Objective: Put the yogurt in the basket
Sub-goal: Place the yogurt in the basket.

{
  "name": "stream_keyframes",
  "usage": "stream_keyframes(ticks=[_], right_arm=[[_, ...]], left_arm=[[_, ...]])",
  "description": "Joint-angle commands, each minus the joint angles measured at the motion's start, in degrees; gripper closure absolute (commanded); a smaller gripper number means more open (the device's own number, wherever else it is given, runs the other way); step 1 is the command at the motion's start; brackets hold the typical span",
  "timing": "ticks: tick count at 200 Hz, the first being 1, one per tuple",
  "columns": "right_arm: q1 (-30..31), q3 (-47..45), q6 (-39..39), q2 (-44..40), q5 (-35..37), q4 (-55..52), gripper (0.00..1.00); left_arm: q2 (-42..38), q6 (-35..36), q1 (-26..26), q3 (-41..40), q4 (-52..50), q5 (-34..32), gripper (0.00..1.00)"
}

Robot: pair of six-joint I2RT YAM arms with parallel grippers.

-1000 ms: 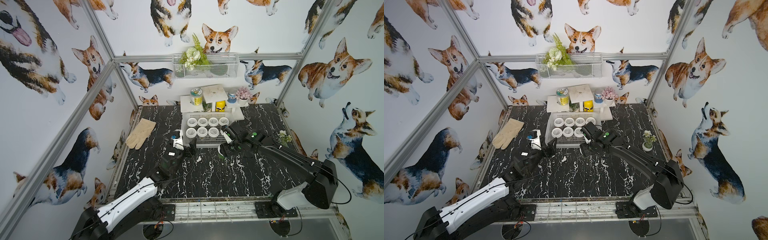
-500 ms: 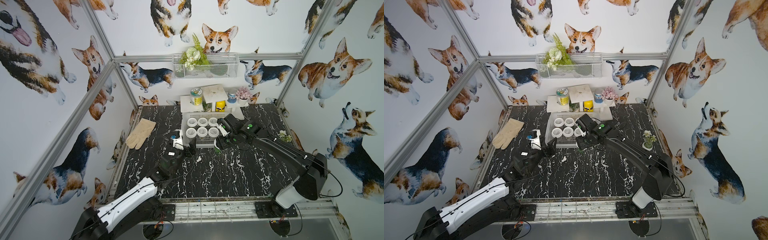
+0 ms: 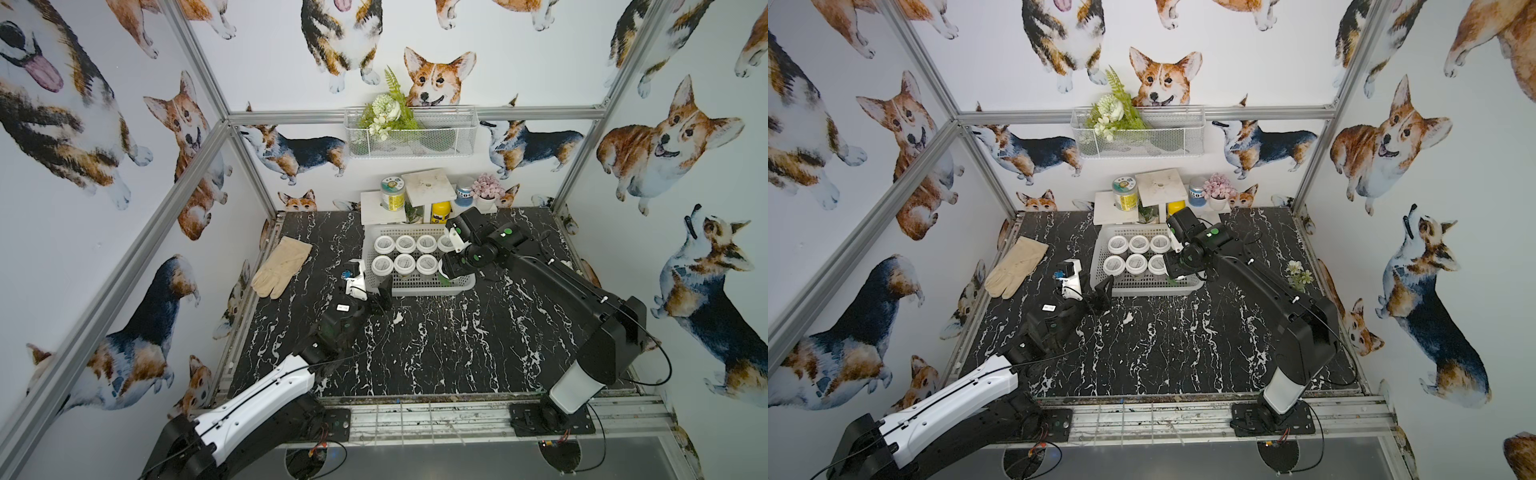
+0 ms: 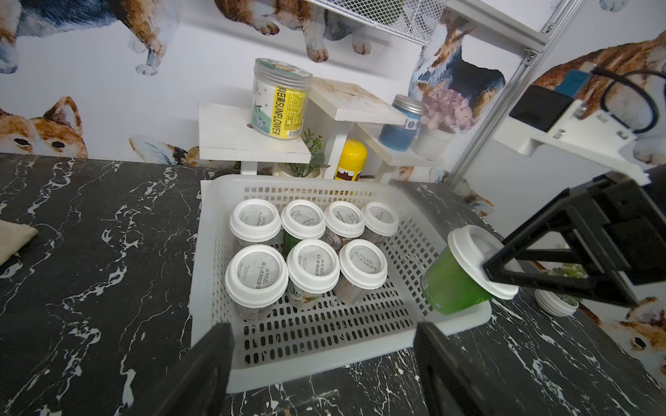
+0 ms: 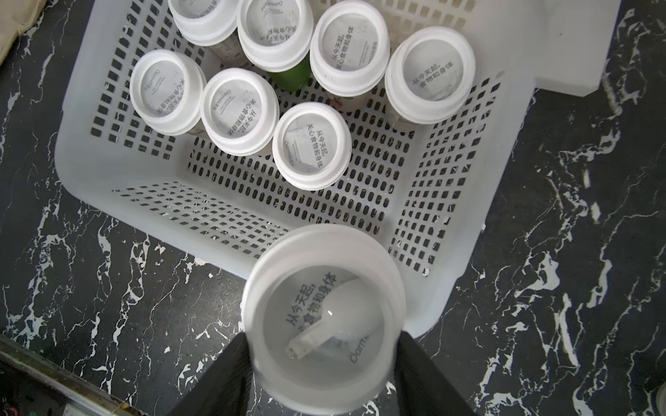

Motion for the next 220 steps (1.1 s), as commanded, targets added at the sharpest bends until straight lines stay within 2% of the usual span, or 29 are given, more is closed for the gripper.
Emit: stream_keyframes(ticks=[1,86,220], right_arm=[[-0.96,2.44,-2.47,2.17,-0.09,-1.15,0.36],[-3.28,7.18,-4.30,10.25,2.92,-0.98,0.36],[-4.89,5.67,-5.46,14.79,4.81,3.26,0.36]], left_arm=[[0.06,0.10,0.07,0.02,1.03,0.30,0.16],[0.25,0.12,0.14,0.18,0.90,0.42,0.16],[0.85,0.10,0.11,0.64,0.57,0.31,0.16]])
